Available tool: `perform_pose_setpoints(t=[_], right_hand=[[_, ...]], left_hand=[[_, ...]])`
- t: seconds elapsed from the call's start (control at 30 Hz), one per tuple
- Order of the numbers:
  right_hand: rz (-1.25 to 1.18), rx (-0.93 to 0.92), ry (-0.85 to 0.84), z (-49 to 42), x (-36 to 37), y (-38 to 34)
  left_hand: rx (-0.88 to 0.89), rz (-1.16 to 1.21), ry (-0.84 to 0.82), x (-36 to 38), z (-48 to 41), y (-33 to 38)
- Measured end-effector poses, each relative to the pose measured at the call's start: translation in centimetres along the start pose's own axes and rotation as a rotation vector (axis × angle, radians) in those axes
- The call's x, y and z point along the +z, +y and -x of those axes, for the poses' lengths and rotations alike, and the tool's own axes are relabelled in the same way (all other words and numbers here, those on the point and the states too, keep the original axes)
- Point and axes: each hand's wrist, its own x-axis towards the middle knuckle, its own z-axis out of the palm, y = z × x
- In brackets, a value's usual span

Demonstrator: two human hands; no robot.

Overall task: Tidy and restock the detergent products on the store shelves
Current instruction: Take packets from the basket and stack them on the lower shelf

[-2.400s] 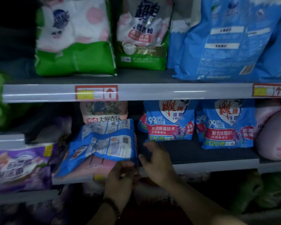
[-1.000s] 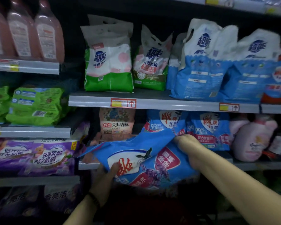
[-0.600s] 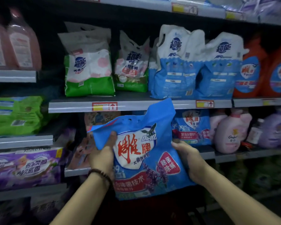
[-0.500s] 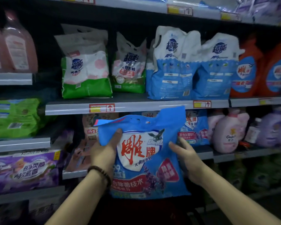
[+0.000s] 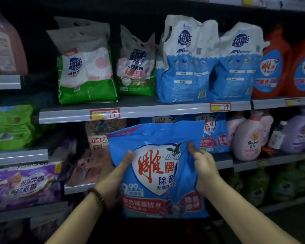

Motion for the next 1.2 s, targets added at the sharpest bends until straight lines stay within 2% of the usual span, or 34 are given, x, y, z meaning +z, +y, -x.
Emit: perform_pose_setpoints(t=[0.07,0.17,0.27,0.37,0.47,0.57,0.63,0.73,0.8,0.93,1.07,1.2], right_hand=[[-0.014,0.030,-0.018,-0.5,0.4,-0.6],[0.005,0.084,-0.020,-1.9,0.4,-1.0],[0.053,0.096,0.073,-3.7,-0.6,-0.9],[0.134,0.051,0.127,-6.0,-2.3,-0.8],[0.303,0.063,0.057,-7.3,-4.6,-0.6],[0.583,0.094,-0.064,-7.5,-7.0,1.0],[0.639,0.137,-0.143,-8.2,-8.8,3.0],[0.588,0.170,-0.241,-9.9,-9.9,5.5],[0.559,0.142,-0.176,-11.7,-10.1,6.8],[0.575,0.081,-0.029,-16.8,-10.6,8.9],[0.604,-0.039,-0.001,-21.4,-10.0,9.0],[0.754,-0.202,0.038,-26.1,-8.8,8.7]], left_hand=[[0.000,0.093,-0.079,-1.4,-0.4,-3.3],[0.060,-0.031,-0.109,-0.3,0.0,-7.2],[0.104,-0.008,0.001,2.4,-0.5,-8.8],[-0.026,0.173,0.105,3.9,-1.8,-9.3],[-0.103,0.194,0.139,4.3,-3.4,-9.2],[-0.071,0.106,0.190,4.8,-5.0,-8.3],[-0.100,0.083,0.233,4.8,-6.7,-8.1],[-0.159,-0.052,0.201,4.5,-10.4,-8.5],[-0.182,-0.147,0.094,4.3,-12.7,-8.8],[-0.111,-0.139,-0.152,4.1,-17.8,-10.0],[0.033,-0.231,-0.070,4.4,-23.1,-9.7],[0.133,-0.338,0.024,5.1,-27.3,-9.3]])
